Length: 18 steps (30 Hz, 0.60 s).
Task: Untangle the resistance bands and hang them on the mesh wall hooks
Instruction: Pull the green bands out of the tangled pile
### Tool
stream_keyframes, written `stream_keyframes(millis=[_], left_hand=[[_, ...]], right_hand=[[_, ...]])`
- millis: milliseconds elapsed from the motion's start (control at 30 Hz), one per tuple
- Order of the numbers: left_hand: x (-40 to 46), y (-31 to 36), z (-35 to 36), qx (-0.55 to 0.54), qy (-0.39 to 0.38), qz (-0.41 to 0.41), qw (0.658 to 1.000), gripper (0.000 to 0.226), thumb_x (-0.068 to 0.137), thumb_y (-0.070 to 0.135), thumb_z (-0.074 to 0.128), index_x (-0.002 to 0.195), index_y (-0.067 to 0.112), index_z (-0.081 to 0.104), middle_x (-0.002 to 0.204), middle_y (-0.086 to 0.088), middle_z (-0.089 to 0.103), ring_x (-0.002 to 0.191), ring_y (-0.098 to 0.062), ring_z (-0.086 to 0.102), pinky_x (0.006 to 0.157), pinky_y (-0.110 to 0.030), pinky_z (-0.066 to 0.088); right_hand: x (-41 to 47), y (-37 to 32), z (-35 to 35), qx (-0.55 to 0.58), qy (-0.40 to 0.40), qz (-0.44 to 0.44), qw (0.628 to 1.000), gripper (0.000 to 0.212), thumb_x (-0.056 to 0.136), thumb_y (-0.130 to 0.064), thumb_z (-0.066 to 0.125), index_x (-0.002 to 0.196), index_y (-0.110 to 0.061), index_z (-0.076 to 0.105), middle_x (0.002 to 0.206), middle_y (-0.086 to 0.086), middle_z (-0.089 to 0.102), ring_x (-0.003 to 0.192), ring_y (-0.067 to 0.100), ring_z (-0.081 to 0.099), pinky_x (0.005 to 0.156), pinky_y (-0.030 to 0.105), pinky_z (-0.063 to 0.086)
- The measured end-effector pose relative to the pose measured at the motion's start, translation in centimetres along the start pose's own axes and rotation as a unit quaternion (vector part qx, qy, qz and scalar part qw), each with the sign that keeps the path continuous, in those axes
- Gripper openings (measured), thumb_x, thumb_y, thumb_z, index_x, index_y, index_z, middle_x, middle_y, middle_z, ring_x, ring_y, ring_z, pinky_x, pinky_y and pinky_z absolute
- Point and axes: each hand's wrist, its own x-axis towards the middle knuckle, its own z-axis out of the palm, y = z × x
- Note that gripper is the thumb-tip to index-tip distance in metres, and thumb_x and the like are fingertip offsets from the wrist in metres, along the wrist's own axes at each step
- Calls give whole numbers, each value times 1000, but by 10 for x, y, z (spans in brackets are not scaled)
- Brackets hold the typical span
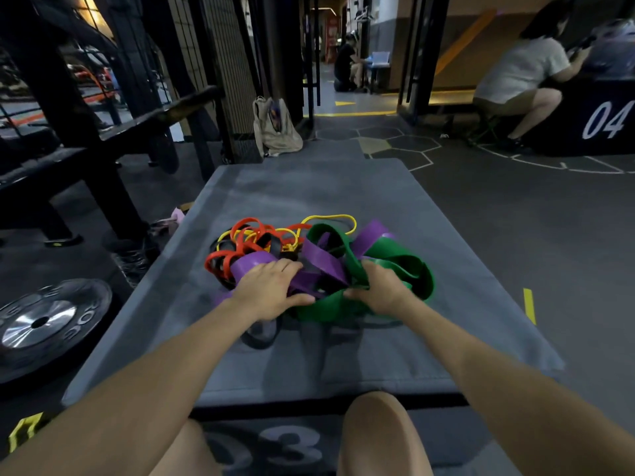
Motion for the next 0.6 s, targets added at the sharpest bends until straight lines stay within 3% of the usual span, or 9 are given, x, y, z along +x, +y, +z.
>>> stream_keyframes(millis=[67, 167, 233, 300, 400, 467, 533, 600], left_hand=[[-3, -4, -4, 73, -32, 14, 997, 99, 64, 84, 33, 140, 21, 34, 139, 2, 42, 126, -18, 43, 104, -30, 30], [-3, -7, -8, 175, -6, 4, 985, 65, 79, 55, 58, 131, 22, 40, 132, 1, 44, 121, -21, 44, 98, -33, 32], [0, -10, -17, 193, 31, -27, 980, 33, 93, 32, 46, 125, 23, 46, 129, 1, 48, 120, -21, 46, 94, -34, 32], [0, -21, -27, 218, 42, -62, 973, 31, 99, 21, 31, 124, 25, 49, 125, 1, 53, 120, -21, 47, 94, -32, 32], [-3, -40, -37, 261, 21, -109, 959, 36, 98, 19, 30, 123, 24, 55, 125, 2, 54, 121, -20, 48, 95, -31, 34], [-6, -40, -43, 282, -38, -142, 948, 36, 98, 19, 33, 126, 24, 53, 135, -1, 48, 126, -21, 43, 98, -31, 32], [-6, -28, -51, 283, -126, -144, 940, 44, 93, 24, 48, 136, 22, 43, 144, -7, 33, 134, -24, 31, 106, -34, 26], [1, -7, -58, 229, -211, -134, 941, 82, 75, 37, 73, 142, 16, 31, 146, -12, 22, 136, -29, 22, 111, -37, 23]], right_hand=[[1, 10, -22, -30, -1, -15, 999, 53, 78, -23, 73, 123, -5, 51, 120, 15, 61, 112, 30, 56, 87, 29, 40], [-2, 32, -61, -170, 34, 20, 985, 47, 84, -21, 63, 127, -15, 48, 121, 15, 61, 111, 33, 57, 90, 36, 46], [-8, 49, -93, -277, 91, 39, 956, 34, 85, -19, 57, 118, -20, 53, 112, 12, 65, 105, 32, 60, 84, 36, 44], [-12, 63, -120, -317, 164, 33, 934, 30, 84, -12, 56, 113, -21, 57, 101, 11, 66, 100, 32, 61, 82, 36, 40], [-16, 79, -126, -331, 224, 21, 917, 31, 84, -7, 54, 114, -14, 56, 97, 14, 62, 99, 35, 57, 94, 40, 36], [-19, 84, -106, -352, 140, 43, 924, 50, 85, -8, 55, 132, -10, 42, 117, 17, 55, 114, 36, 50, 108, 42, 28], [-21, 80, -87, -371, 0, 74, 926, 77, 86, -15, 56, 148, -5, 10, 144, 18, 32, 135, 34, 30, 116, 42, 15], [-20, 66, -79, -322, -61, 89, 940, 92, 86, -18, 58, 146, 1, -8, 153, 18, 11, 143, 34, 11, 117, 40, 11]])
